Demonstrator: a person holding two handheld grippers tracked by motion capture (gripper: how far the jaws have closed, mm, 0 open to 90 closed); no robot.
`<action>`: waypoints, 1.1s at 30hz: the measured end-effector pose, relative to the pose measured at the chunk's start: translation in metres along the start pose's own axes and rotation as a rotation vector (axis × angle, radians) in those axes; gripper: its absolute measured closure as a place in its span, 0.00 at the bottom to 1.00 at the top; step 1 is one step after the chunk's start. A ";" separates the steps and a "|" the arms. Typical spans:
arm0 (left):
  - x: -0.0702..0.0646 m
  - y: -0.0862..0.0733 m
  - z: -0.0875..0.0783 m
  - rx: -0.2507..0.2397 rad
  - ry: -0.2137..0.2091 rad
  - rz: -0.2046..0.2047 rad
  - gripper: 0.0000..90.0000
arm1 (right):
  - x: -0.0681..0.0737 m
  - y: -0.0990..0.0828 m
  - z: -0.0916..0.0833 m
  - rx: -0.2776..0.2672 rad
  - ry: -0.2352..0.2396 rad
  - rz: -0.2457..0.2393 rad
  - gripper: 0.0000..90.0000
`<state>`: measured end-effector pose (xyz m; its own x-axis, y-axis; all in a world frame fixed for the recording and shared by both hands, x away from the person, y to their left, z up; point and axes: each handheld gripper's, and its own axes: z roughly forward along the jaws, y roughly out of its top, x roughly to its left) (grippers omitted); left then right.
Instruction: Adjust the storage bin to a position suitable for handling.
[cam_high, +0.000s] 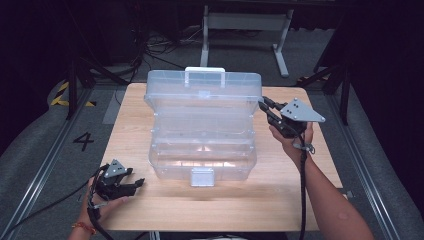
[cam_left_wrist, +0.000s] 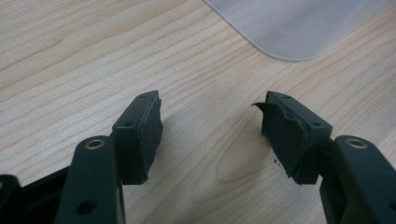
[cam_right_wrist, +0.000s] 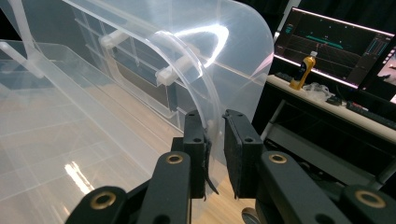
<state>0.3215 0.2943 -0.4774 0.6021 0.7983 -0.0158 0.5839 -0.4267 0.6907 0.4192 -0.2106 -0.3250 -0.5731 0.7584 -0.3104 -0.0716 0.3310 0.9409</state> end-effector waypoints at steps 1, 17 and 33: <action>0.001 0.000 0.000 -0.006 0.001 0.000 0.42 | -0.001 0.001 0.001 -0.002 -0.004 0.003 0.89; -0.001 -0.001 0.002 -0.016 0.012 0.012 0.37 | -0.018 0.011 0.026 0.020 -0.028 0.078 0.92; -0.001 -0.001 0.003 -0.019 0.012 0.007 0.36 | -0.027 0.015 0.039 0.033 -0.035 0.134 0.92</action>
<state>0.3216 0.2929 -0.4803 0.5991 0.8007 -0.0023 0.5692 -0.4238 0.7045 0.4657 -0.2040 -0.3082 -0.5468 0.8161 -0.1872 0.0307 0.2429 0.9696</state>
